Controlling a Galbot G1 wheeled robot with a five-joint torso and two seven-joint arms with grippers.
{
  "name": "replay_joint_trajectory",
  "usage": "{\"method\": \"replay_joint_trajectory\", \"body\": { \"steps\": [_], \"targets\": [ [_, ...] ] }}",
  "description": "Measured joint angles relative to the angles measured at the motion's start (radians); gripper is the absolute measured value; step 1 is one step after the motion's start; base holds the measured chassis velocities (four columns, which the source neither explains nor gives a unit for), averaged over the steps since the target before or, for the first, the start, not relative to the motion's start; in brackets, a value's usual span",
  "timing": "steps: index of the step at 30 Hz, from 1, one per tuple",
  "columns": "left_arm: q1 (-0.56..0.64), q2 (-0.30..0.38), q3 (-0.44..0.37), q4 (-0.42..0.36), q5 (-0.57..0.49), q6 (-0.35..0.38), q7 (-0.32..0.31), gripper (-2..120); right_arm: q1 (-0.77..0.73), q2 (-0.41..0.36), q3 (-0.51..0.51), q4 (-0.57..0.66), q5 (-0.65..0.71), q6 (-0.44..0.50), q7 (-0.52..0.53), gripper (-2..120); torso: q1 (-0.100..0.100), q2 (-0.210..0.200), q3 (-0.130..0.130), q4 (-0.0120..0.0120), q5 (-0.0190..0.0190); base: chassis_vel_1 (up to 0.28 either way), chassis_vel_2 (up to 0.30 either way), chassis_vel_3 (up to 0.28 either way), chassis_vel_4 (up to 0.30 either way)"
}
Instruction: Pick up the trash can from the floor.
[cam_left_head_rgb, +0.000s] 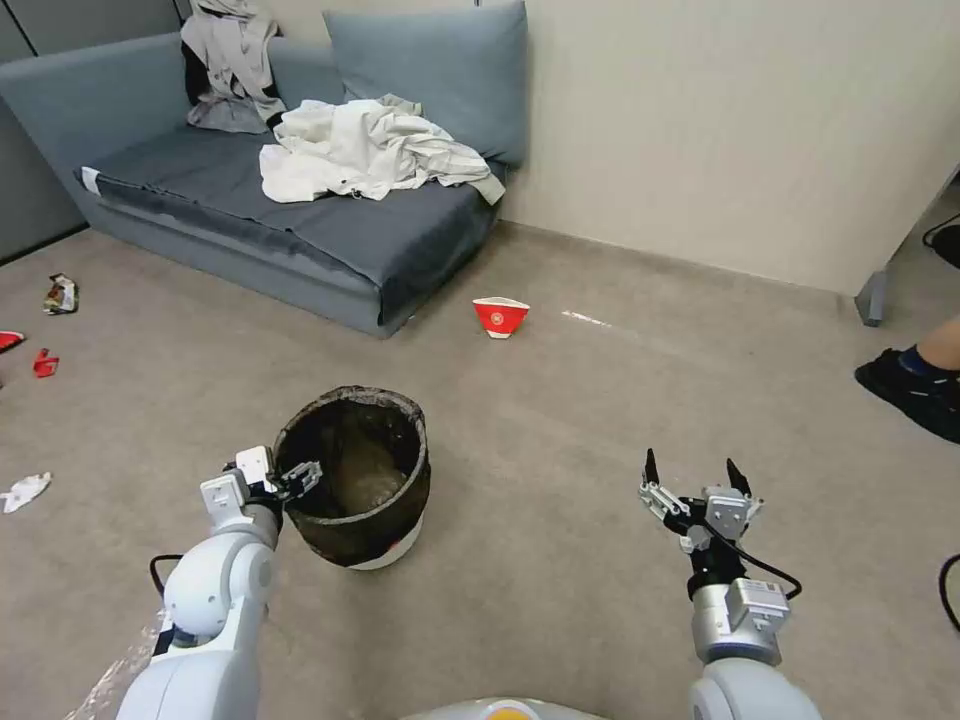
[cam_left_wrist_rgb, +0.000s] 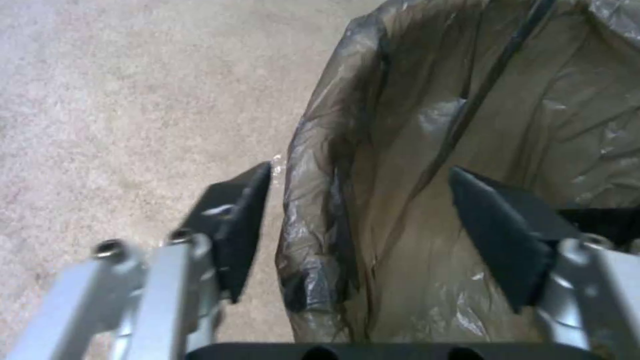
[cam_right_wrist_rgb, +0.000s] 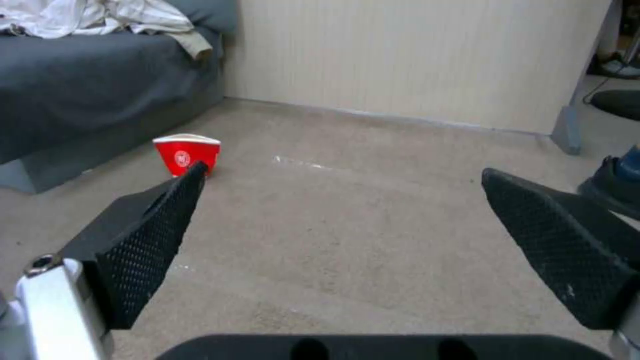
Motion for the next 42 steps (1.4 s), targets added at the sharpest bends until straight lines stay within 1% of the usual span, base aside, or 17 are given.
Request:
{"method": "replay_joint_trajectory", "body": {
  "steps": [2, 4, 7, 8, 10, 12, 15, 20, 22, 23, 26, 27, 30, 33, 34, 37, 42],
  "targets": [
    [0.000, -0.002, 0.000, 0.008, 0.001, -0.010, 0.000, 56, 0.001, 0.000, 0.000, -0.001, 0.000, 0.000, -0.001, 100, 0.000, 0.000, 0.000, -0.0001, 0.0000, 0.000, 0.000, 0.000, 0.000],
    [0.000, -0.003, 0.000, 0.010, 0.002, -0.013, -0.001, 54, 0.001, 0.000, 0.000, -0.001, 0.000, 0.000, -0.002, 100, 0.000, 0.000, 0.000, 0.0000, 0.0000, 0.000, 0.000, 0.000, 0.000],
    [0.001, -0.007, 0.000, 0.028, 0.008, -0.031, -0.007, 37, 0.003, -0.001, -0.001, -0.002, -0.001, 0.000, -0.004, 100, 0.000, 0.000, 0.000, 0.0000, 0.0000, 0.000, 0.000, 0.000, 0.000],
    [0.001, -0.007, 0.000, 0.028, 0.008, -0.031, -0.007, 37, 0.003, -0.001, -0.001, -0.002, -0.001, 0.000, -0.004, 100, 0.000, 0.000, 0.000, 0.0000, 0.0000, 0.000, 0.000, 0.000, 0.000],
    [0.001, -0.009, 0.000, 0.034, 0.021, -0.038, -0.009, 27, 0.005, -0.001, -0.002, -0.003, -0.001, 0.000, -0.004, 100, 0.000, 0.000, 0.000, 0.0001, 0.0004, 0.000, 0.000, 0.000, 0.000],
    [0.001, -0.009, 0.000, 0.036, 0.023, -0.040, -0.010, 25, 0.005, -0.001, -0.002, -0.003, -0.001, 0.000, -0.004, 100, 0.000, 0.000, 0.000, 0.0001, 0.0004, 0.000, 0.000, 0.000, 0.000],
    [0.002, -0.010, 0.001, 0.044, 0.025, -0.054, -0.008, 9, 0.007, -0.001, -0.003, -0.004, -0.001, 0.001, -0.006, 100, 0.000, 0.000, 0.000, 0.0002, 0.0005, 0.000, 0.000, 0.000, 0.000],
    [0.005, -0.010, 0.004, 0.051, 0.025, -0.096, 0.004, 7, 0.007, -0.001, -0.004, -0.006, -0.001, 0.004, -0.007, 100, 0.000, 0.000, 0.000, 0.0002, 0.0003, 0.000, 0.000, 0.000, 0.000],
    [0.013, -0.009, 0.009, 0.060, 0.022, -0.175, 0.052, 7, 0.007, -0.001, -0.004, -0.007, -0.001, 0.004, -0.007, 100, 0.000, 0.000, 0.000, 0.0001, -0.0002, 0.000, 0.000, 0.000, 0.000],
    [0.022, -0.008, 0.012, 0.067, 0.027, -0.239, 0.101, 7, 0.007, -0.001, -0.004, -0.007, -0.001, 0.005, -0.007, 100, 0.000, 0.000, 0.000, -0.0002, -0.0004, 0.000, 0.000, 0.000, 0.000],
    [0.032, -0.008, 0.013, 0.071, 0.040, -0.286, 0.142, 7, 0.008, -0.001, -0.004, -0.007, -0.002, 0.005, -0.007, 100, 0.000, 0.000, 0.000, -0.0003, -0.0008, 0.000, 0.000, 0.000, 0.000],
    [0.049, -0.008, 0.013, 0.069, 0.045, -0.338, 0.179, 6, 0.010, -0.001, -0.004, -0.008, -0.002, 0.005, -0.007, 100, 0.000, 0.000, 0.000, -0.0005, -0.0007, 0.000, 0.000, 0.000, 0.000],
    [0.062, -0.007, 0.012, 0.061, 0.045, -0.366, 0.203, 6, 0.011, -0.001, -0.005, -0.008, -0.003, 0.007, -0.007, 100, 0.000, 0.000, 0.000, -0.0003, -0.0006, 0.000, 0.000, 0.000, 0.000],
    [0.115, -0.002, 0.008, 0.019, 0.037, -0.436, 0.293, 6, 0.011, 0.000, -0.005, -0.011, -0.003, 0.010, -0.008, 100, 0.000, 0.000, 0.000, 0.0000, 0.0000, 0.000, 0.000, 0.000, 0.000],
    [0.115, -0.002, 0.008, 0.019, 0.037, -0.436, 0.293, 6, 0.011, 0.000, -0.005, -0.011, -0.003, 0.010, -0.008, 100, 0.000, 0.000, 0.000, 0.0000, 0.0000, 0.000, 0.000, 0.000, 0.000],
    [0.146, -0.001, 0.004, -0.006, 0.007, -0.508, 0.374, 6, 0.012, 0.000, -0.005, -0.011, -0.003, 0.011, -0.008, 100, 0.000, 0.000, 0.000, -0.0001, 0.0000, 0.000, 0.000, 0.000, 0.000],
    [0.171, 0.000, -0.001, -0.038, -0.040, -0.546, 0.437, 6, 0.012, 0.000, -0.004, -0.011, -0.003, 0.011, -0.008, 100, 0.000, 0.000, 0.000, -0.0001, -0.0001, 0.000, 0.000, 0.000, 0.000]
  ]
}}
